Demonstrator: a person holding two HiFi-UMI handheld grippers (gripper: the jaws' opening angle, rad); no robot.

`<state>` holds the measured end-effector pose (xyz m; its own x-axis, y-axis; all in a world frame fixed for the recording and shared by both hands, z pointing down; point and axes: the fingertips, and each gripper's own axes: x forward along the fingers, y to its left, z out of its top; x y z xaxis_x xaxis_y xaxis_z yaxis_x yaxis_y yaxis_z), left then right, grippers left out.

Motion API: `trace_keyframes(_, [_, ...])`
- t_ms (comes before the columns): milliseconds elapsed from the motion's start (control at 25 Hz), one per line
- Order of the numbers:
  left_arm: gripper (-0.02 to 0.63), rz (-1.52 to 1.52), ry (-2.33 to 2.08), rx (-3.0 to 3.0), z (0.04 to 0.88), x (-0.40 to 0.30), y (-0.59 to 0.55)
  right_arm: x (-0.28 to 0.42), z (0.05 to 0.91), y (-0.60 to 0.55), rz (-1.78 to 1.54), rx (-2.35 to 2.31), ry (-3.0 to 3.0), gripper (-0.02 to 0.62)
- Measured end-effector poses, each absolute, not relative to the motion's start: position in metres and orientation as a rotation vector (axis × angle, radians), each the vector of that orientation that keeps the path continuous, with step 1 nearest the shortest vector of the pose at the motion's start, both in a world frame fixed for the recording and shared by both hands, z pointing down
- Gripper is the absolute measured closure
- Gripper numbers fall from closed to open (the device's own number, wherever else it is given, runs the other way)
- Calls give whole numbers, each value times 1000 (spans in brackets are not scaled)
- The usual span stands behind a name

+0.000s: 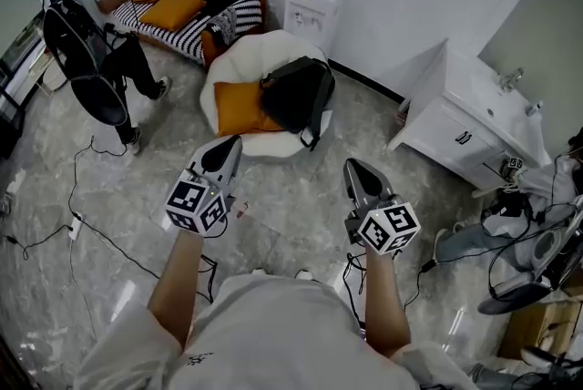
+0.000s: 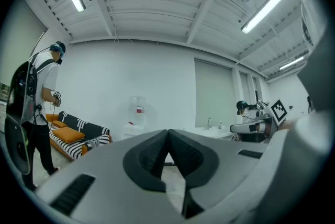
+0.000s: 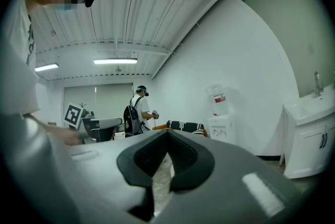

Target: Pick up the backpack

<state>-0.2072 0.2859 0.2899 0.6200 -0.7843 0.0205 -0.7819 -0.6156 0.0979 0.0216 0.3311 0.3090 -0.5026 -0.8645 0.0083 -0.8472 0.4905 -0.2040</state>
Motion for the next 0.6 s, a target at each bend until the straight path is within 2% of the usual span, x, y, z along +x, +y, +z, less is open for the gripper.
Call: trace_keyframes(600, [609, -48, -1340, 2741, 291, -262, 292, -17, 306, 338, -262, -1547, 2643, 593])
